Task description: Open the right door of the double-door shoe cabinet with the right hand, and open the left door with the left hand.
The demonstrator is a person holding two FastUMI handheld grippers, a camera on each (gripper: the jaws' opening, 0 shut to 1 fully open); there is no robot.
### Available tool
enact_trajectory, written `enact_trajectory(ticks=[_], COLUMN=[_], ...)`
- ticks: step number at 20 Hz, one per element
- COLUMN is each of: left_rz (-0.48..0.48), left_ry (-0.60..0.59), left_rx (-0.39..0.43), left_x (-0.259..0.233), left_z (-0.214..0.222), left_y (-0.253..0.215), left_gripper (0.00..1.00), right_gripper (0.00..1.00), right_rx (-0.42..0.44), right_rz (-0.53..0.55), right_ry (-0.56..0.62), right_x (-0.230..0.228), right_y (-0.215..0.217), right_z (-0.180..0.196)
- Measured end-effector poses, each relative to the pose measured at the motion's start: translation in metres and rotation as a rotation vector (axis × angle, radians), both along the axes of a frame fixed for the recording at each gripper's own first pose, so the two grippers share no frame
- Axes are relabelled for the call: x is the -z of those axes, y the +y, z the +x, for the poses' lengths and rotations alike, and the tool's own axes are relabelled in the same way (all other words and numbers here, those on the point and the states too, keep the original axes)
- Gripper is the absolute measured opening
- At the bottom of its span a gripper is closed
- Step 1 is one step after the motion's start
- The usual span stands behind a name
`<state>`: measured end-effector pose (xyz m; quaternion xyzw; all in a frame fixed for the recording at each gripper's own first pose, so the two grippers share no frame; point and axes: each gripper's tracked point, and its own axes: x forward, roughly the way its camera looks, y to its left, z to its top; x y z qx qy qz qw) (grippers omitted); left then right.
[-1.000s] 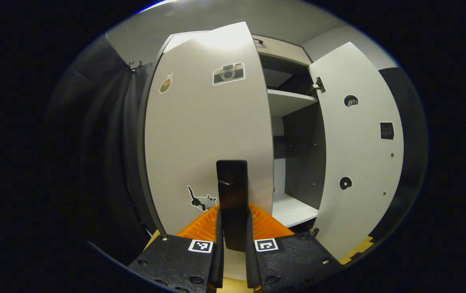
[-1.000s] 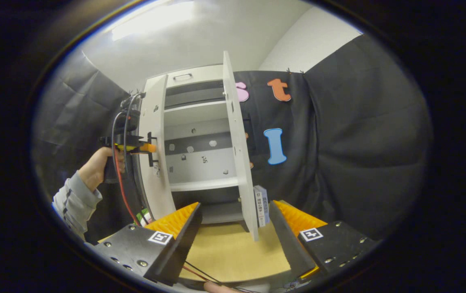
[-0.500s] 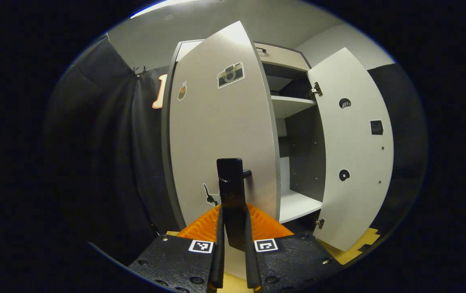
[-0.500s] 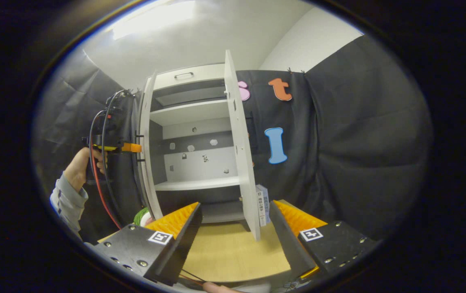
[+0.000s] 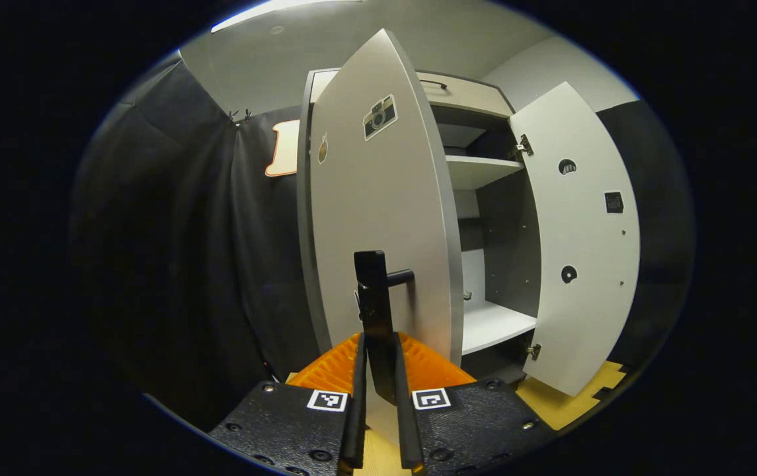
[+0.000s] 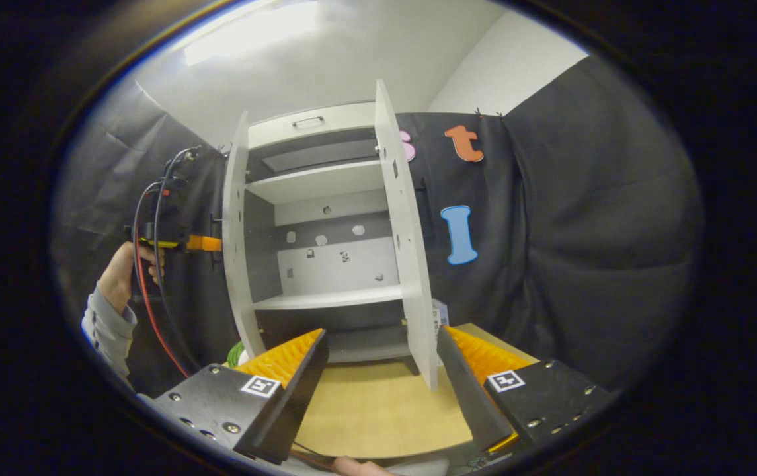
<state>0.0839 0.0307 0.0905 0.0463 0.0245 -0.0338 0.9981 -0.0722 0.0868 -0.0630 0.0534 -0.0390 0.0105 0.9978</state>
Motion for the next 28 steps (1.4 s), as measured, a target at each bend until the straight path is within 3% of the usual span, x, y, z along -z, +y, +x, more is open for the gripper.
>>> enact_trajectory(ticks=[13, 15, 18, 23, 28], left_rz=[0.007, -0.037, -0.053, -0.054, -0.069], left_ry=[0.005, 0.012, 0.009, 0.01, -0.029], left_rx=[-0.121, -0.094, -0.044, -0.053, -0.068], left_x=[-0.002, -0.003, 0.0, 0.001, -0.003], left_z=[-0.011, -0.013, -0.015, -0.017, -0.034], left_y=[0.093, 0.099, 0.098, 0.099, 0.098], left_gripper=[0.02, 0.0, 0.0, 0.01, 0.07], right_gripper=[0.98, 0.98, 0.98, 0.98, 0.98], right_rx=[-0.021, -0.022, -0.02, -0.013, -0.017], right_rz=[-0.01, -0.015, -0.016, -0.022, -0.017], right_ry=[0.03, 0.035, 0.045, 0.051, 0.06], right_x=[0.008, 0.01, 0.012, 0.015, 0.017], right_y=[0.018, 0.021, 0.025, 0.026, 0.026], right_z=[0.012, 0.016, 0.02, 0.023, 0.028])
